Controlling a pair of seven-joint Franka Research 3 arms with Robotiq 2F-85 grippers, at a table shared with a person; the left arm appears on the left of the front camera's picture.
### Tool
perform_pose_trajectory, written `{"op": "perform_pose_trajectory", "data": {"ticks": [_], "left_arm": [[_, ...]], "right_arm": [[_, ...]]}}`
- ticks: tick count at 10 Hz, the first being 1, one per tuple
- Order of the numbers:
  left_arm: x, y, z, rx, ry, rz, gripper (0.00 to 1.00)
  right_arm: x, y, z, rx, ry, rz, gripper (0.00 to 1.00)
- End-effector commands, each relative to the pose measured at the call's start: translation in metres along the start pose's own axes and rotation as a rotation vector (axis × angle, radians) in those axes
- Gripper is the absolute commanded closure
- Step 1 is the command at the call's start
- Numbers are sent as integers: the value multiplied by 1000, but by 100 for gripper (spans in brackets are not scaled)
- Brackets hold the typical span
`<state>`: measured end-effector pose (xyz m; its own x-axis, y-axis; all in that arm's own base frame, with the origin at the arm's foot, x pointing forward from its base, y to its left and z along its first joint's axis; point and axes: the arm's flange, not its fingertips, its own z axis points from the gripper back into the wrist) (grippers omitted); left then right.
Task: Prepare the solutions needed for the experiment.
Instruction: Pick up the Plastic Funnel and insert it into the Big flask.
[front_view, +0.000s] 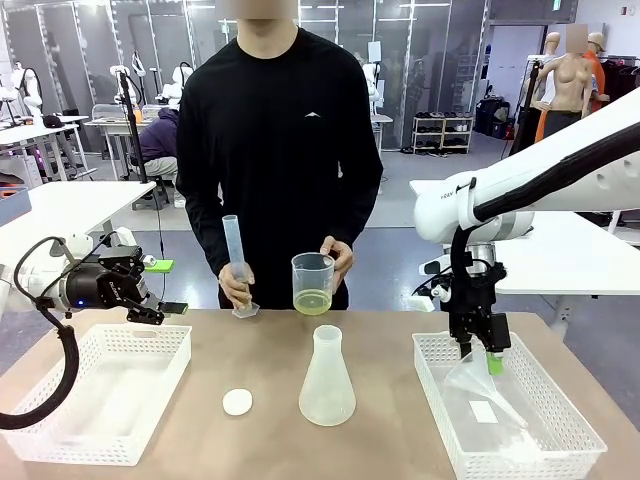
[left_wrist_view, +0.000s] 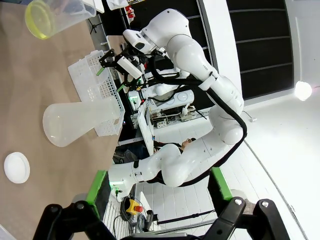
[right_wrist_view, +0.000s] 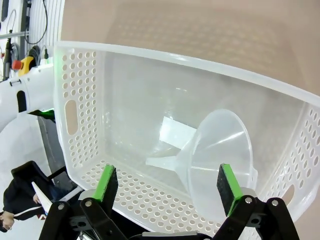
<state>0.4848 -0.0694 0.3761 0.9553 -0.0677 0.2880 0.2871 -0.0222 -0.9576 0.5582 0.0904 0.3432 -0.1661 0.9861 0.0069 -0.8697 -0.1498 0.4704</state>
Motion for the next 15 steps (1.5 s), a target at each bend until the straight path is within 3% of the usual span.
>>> {"op": "perform_pose_trajectory", "data": {"ticks": [1, 2, 3, 4, 5, 6, 7, 8, 9, 10, 11, 12, 15], "left_arm": [[1, -2, -1, -13, -13, -9, 0], [1, -2, -1, -13, -13, -9, 0], [1, -2, -1, -13, -13, -9, 0], [1, -2, -1, -13, -13, -9, 0], [1, -2, -1, -13, -13, -9, 0], [1, -2, -1, -13, -13, -9, 0], [1, -2, -1, -13, -13, -9, 0], [1, -2, -1, -13, -13, -9, 0], [1, -2, -1, -13, -13, -9, 0], [1, -2, -1, -13, -13, -9, 0], [1, -2, -1, -13, -13, -9, 0], [1, -2, -1, -13, -13, -9, 0], [1, -2, -1, -13, -13, -9, 0]], "right_arm": [[-2, -10, 7, 11, 37, 45, 0], [-2, -13, 8, 39, 39, 45, 20], [-1, -15, 7, 63, 62, 54, 20], [0, -18, 7, 62, 88, 56, 40], [2, -20, 10, 71, 103, 63, 22], [2, -21, 12, 84, 105, 59, 60], [3, -22, 12, 85, 107, 61, 42], [4, -22, 13, 89, 107, 73, 80], [5, -24, 14, 100, 113, 87, 62], [5, -26, 14, 113, 112, 88, 100], [5, -27, 13, 118, 116, 86, 82], [5, -27, 12, 121, 116, 79, 100], [6, -28, 9, 121, 111, 68, 100]]}}
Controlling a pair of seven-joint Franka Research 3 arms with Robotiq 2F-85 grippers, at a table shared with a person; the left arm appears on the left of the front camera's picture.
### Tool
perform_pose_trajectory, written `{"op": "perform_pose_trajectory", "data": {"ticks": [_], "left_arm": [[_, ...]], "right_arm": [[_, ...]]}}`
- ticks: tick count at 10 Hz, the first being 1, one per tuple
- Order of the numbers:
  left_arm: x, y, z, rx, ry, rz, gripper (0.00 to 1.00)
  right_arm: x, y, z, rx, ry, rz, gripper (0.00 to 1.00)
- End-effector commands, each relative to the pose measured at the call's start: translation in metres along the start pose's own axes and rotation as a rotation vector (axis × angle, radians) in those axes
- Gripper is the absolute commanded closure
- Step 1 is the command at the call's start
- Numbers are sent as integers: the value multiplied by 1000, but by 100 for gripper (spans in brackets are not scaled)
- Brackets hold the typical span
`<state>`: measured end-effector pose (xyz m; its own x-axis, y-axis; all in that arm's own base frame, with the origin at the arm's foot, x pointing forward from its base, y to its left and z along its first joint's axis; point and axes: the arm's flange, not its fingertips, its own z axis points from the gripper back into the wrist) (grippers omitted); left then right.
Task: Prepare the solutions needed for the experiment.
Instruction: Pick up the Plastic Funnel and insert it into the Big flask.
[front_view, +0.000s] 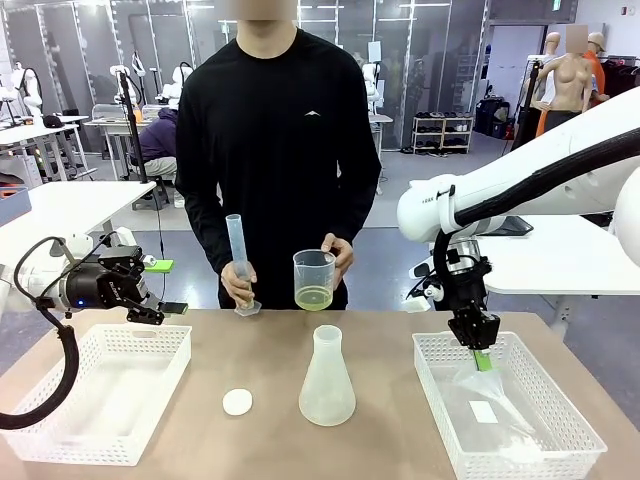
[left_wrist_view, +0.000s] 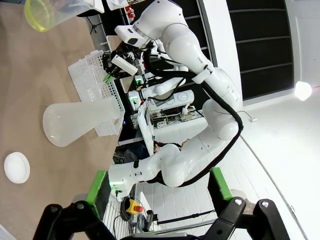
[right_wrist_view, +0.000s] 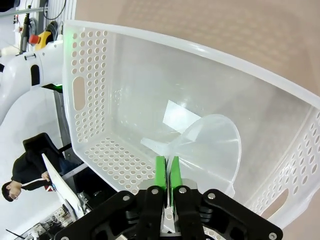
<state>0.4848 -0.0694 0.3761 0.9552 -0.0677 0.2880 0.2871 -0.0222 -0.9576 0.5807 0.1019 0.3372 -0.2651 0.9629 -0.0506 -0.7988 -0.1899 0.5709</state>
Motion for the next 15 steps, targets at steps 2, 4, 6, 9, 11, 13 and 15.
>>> {"op": "perform_pose_trajectory", "data": {"ticks": [2, 4, 6, 9, 11, 13, 15], "left_arm": [[1, -2, -1, -13, -13, -9, 0], [1, -2, -1, -13, -13, -9, 0], [1, -2, -1, -13, -13, -9, 0], [1, -2, -1, -13, -13, -9, 0], [1, -2, -1, -13, -13, -9, 0], [1, -2, -1, -13, -13, -9, 0], [1, -2, -1, -13, -13, -9, 0]], "right_arm": [[3, 3, 5, 0, 16, -104, 100], [18, 42, 25, -90, -2, -187, 100], [30, 82, 53, -213, 27, -282, 100], [51, 144, 102, -502, 58, -425, 100], [70, 193, 120, -677, 84, -434, 100], [86, 233, 121, -816, 83, -446, 100], [98, 259, 114, -923, 92, -435, 100]]}}
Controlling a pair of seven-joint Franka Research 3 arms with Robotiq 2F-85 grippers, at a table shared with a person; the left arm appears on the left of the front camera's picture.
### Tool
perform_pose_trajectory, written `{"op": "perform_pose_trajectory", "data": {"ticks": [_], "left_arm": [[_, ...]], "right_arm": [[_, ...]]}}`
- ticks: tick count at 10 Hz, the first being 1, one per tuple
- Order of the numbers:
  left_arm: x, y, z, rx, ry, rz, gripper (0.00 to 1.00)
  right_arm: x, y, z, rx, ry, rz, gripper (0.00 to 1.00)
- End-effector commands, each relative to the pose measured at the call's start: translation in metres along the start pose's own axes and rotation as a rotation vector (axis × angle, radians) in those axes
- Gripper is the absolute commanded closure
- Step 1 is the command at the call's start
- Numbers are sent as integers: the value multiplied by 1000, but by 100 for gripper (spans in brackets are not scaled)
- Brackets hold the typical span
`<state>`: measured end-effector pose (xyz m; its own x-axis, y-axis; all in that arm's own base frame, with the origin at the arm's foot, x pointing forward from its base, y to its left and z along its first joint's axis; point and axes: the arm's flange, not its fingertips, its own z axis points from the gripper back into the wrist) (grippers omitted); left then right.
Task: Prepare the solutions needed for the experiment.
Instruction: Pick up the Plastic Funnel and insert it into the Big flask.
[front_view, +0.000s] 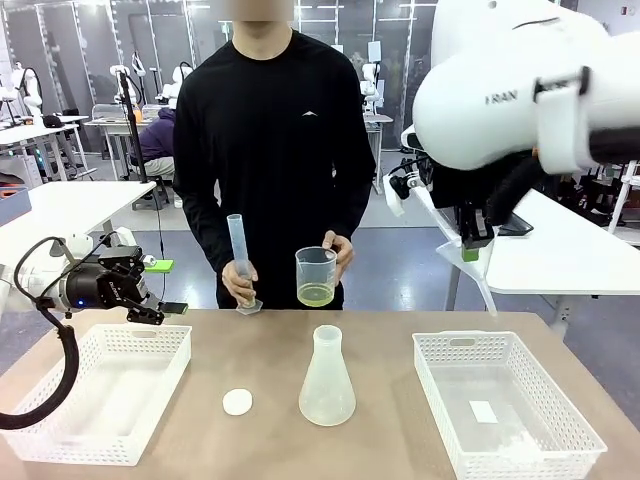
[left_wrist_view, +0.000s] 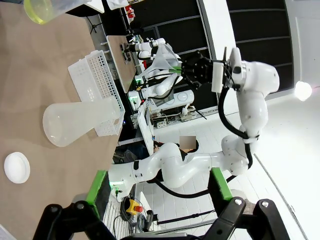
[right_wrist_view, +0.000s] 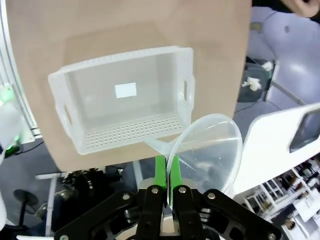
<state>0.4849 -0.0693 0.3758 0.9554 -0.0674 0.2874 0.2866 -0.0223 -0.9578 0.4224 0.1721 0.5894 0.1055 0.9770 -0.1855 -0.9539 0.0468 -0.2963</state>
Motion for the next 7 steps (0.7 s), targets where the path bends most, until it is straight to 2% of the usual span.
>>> {"op": "perform_pose_trajectory", "data": {"ticks": [1, 2, 3, 6, 7], "left_arm": [[1, -2, -1, -13, -12, -10, 0], [1, -2, -1, -13, -12, -10, 0], [1, -2, -1, -13, -12, -10, 0], [1, -2, -1, -13, -12, -10, 0], [1, -2, -1, -13, -12, -10, 0]], "right_arm": [[-3, 24, -9, -101, -3, -42, 100], [-4, 25, -11, -103, -16, -71, 100], [0, 12, 3, -43, -7, -5, 100], [0, 12, 3, -43, -7, -5, 100], [0, 18, 1, -51, -19, -17, 96]]}}
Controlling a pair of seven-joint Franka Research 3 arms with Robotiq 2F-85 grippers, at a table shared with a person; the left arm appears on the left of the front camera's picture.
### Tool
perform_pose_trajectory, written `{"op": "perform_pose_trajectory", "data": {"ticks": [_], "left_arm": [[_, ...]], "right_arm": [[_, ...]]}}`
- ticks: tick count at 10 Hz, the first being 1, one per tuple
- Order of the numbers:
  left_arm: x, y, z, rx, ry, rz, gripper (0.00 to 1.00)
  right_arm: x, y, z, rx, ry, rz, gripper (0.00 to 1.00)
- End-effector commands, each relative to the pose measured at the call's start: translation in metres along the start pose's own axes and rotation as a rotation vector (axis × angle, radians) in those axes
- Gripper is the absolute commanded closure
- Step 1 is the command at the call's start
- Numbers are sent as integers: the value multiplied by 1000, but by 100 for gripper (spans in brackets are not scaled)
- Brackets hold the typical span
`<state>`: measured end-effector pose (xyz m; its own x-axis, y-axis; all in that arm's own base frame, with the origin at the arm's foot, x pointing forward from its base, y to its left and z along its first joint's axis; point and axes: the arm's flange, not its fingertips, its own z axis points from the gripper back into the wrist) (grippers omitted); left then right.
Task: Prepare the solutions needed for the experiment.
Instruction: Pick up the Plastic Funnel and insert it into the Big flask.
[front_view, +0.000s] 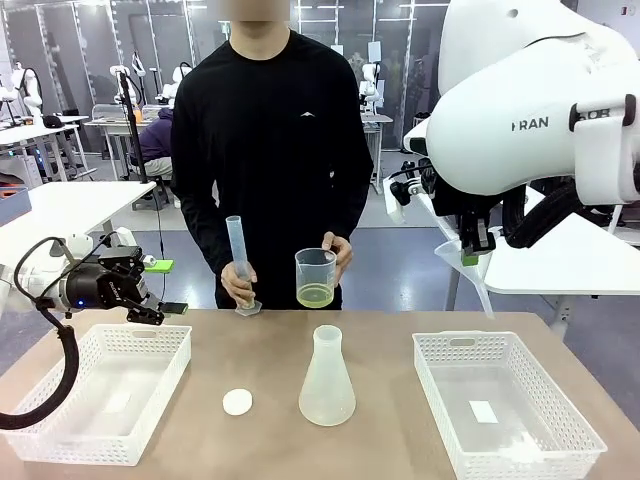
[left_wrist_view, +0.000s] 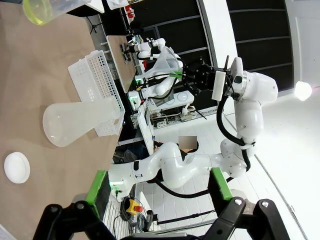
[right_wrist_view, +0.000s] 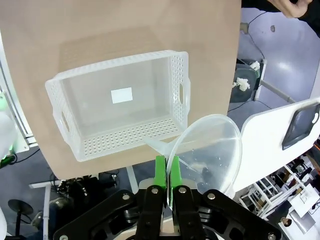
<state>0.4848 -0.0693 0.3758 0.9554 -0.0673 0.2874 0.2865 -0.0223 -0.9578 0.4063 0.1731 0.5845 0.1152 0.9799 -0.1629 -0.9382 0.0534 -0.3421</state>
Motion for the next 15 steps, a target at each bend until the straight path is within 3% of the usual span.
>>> {"op": "perform_pose_trajectory", "data": {"ticks": [1, 4, 6, 7, 9, 11, 15], "left_arm": [[1, -2, -1, -13, -12, -10, 0], [1, -2, -1, -13, -12, -10, 0], [1, -2, -1, -13, -12, -10, 0], [1, -2, -1, -13, -12, -10, 0], [1, -2, -1, -13, -12, -10, 0], [1, -2, -1, -13, -12, -10, 0], [1, -2, -1, -13, -12, -10, 0]], "right_arm": [[7, -10, -23, 1, 14, 51, 96], [66, -5, -25, -145, -108, 270, 96], [91, 5, -14, -250, -128, 380, 96], [102, 12, -7, -262, -187, 431, 96], [112, 30, 16, -319, -290, 515, 96], [112, 49, 37, -341, -483, 593, 96], [102, 80, 56, -359, -556, 652, 96]]}}
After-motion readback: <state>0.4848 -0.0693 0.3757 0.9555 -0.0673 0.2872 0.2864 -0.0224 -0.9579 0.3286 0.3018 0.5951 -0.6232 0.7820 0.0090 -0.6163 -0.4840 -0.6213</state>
